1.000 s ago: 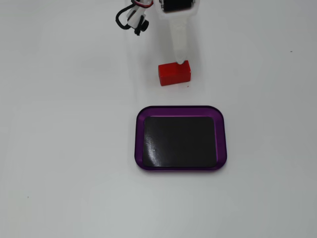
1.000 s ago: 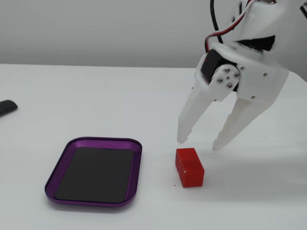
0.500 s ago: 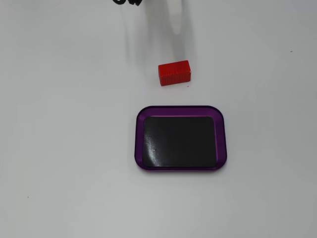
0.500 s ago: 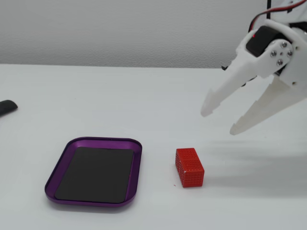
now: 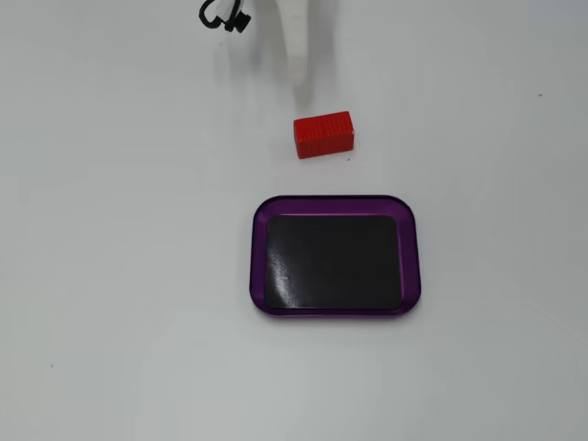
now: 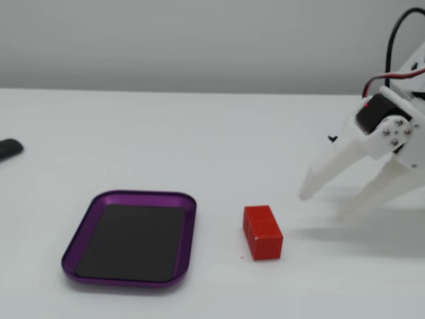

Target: Remove the cube from the box.

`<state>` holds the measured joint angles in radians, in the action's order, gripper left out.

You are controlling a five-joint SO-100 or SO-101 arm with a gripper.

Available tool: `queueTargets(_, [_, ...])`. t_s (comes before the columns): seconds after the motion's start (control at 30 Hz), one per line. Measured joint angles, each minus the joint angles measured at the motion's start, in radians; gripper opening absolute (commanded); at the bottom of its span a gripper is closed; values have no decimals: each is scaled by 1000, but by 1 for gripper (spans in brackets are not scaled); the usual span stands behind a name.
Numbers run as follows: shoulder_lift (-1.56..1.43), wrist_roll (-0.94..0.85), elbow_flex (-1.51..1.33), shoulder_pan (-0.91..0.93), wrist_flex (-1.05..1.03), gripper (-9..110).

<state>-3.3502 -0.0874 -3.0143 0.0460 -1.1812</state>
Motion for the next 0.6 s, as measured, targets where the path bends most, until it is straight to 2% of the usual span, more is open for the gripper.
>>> queueTargets(0.23, [0, 0, -26, 66, -17, 14])
queueTargets(0.4, [0, 0, -31, 72, -17, -1])
queueTargets(0.6, [0, 38, -31, 75, -17, 0])
